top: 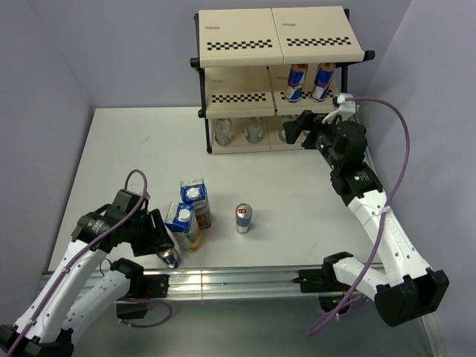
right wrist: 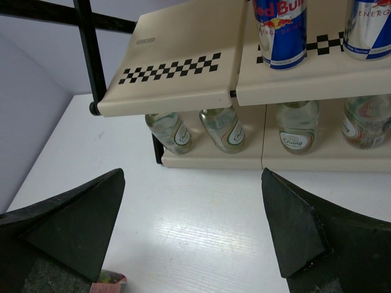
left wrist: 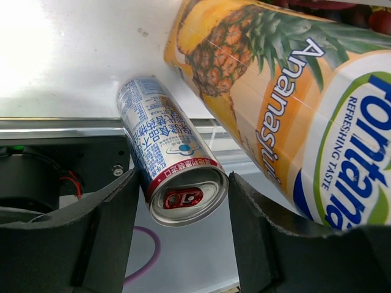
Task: Place and organize the beverage onto the shelf
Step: Move the drink to the center of the board.
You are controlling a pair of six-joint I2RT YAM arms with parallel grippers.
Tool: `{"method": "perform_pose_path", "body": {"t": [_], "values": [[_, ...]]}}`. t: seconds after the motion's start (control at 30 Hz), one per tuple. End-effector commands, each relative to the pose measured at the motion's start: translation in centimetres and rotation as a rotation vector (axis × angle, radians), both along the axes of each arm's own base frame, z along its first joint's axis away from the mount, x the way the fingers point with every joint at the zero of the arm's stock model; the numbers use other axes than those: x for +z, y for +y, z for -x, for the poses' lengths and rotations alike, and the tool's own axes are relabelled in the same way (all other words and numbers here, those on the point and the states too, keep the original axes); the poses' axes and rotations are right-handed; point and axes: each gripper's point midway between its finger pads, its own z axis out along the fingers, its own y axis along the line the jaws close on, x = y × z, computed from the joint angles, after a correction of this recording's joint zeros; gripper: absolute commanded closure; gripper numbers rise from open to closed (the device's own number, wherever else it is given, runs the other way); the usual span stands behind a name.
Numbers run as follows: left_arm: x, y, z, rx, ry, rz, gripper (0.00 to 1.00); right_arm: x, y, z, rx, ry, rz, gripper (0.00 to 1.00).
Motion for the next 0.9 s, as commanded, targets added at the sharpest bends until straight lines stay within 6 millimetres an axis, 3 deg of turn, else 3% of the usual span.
{"method": "perform_pose_path", "body": {"t": [0.0, 0.2, 0.4, 0.5, 0.63, 0.87], "values": [[1.1, 0.8, -0.5, 0.018, -0.049, -0.036, 0.57, 1.6, 0.4, 0.2, 0.014, -0.048, -0.018, 0.0], [1.0, 2.1, -0.7, 0.037, -0.064, -0.106, 0.76, 1.5, 0.5, 0.2, 0.019, -0.047, -0.018, 0.0], [2.3, 4.7, -1.8, 0.112, -0.118, -0.24, 0.78, 1.5, 0.5, 0.1, 0.022, -0.046, -0.021, 0.0], [2.1, 4.5, -2.3, 0.125, -0.133, -0.231, 0.77, 1.5, 0.8, 0.1, 0.031, -0.046, -0.027, 0.0], [-0.2, 3.4, -2.3, 0.113, -0.089, -0.193, 0.78, 1.4, 0.9, 0.1, 0.035, -0.045, -0.028, 0.0], [-0.6, 3.2, -3.3, 0.143, -0.11, -0.19, 0.8, 1.3, 0.5, 0.2, 0.021, -0.046, -0.009, 0.0]]}}
